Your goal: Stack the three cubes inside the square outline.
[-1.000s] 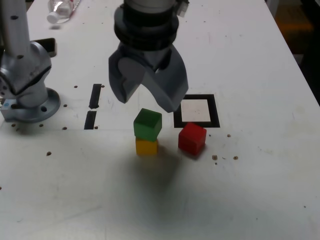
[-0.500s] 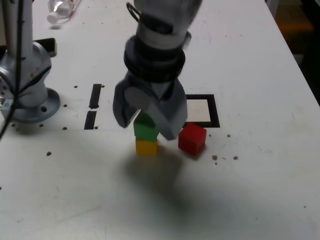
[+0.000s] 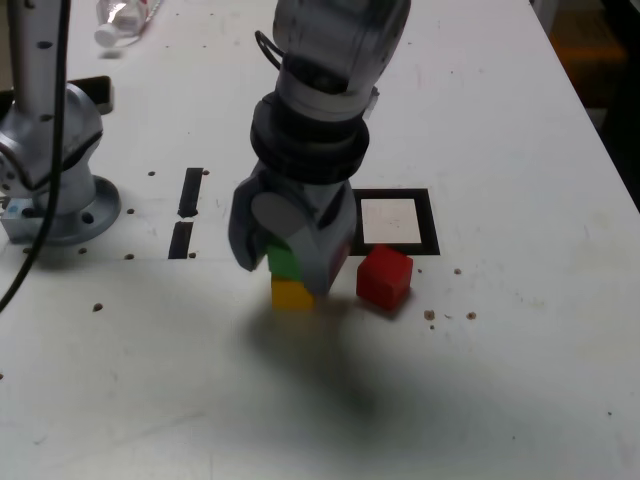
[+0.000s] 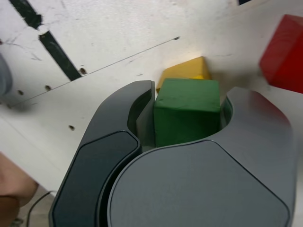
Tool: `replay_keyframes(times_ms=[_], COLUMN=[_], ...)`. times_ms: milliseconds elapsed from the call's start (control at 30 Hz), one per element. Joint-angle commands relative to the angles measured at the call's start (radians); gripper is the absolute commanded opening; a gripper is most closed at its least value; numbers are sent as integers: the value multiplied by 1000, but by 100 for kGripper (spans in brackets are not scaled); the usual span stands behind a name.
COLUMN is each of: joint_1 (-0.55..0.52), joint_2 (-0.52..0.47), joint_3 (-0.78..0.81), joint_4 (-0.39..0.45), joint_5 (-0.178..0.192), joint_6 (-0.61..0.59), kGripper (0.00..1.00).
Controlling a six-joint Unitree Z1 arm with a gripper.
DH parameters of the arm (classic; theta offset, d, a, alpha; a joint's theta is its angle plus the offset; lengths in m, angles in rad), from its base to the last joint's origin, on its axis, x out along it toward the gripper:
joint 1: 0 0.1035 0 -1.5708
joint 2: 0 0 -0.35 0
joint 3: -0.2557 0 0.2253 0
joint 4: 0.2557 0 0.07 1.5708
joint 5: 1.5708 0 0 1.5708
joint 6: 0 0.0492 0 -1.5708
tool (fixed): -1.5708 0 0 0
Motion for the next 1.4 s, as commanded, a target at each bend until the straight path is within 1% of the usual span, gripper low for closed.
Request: replay_keyframes(times_ms=[0, 167, 333, 467, 533, 700, 767, 833, 867, 1000, 1033, 1100, 1167, 1200, 1300, 1333, 1367], joint_1=[1, 1, 25, 97, 166, 299, 374, 441, 457, 479, 480, 480, 480, 480, 480, 480, 480], joint_2=[-11, -34, -74, -109, -128, -146, -146, -142, -140, -133, -130, -126, -123, -122, -123, -124, -125], joint_3=[-2, -15, -37, -42, -30, 6, 38, 92, 114, 177, 192, 208, 224, 230, 235, 236, 236], joint_4=[3, 25, 93, 138, 150, 148, 127, 80, 58, -24, -44, -65, -85, -92, -101, -102, -103], joint_5=[7, 42, 91, 113, 114, 104, 90, 61, 48, 1, -14, -31, -48, -53, -55, -54, -53], joint_6=[-4, -21, -37, -17, 15, 82, 129, 179, 195, 235, 243, 253, 265, 273, 288, 292, 294], kGripper=[24, 21, 19, 19, 19, 20, 20, 21, 22, 24, 27, 32, 43, 50, 66, 70, 73])
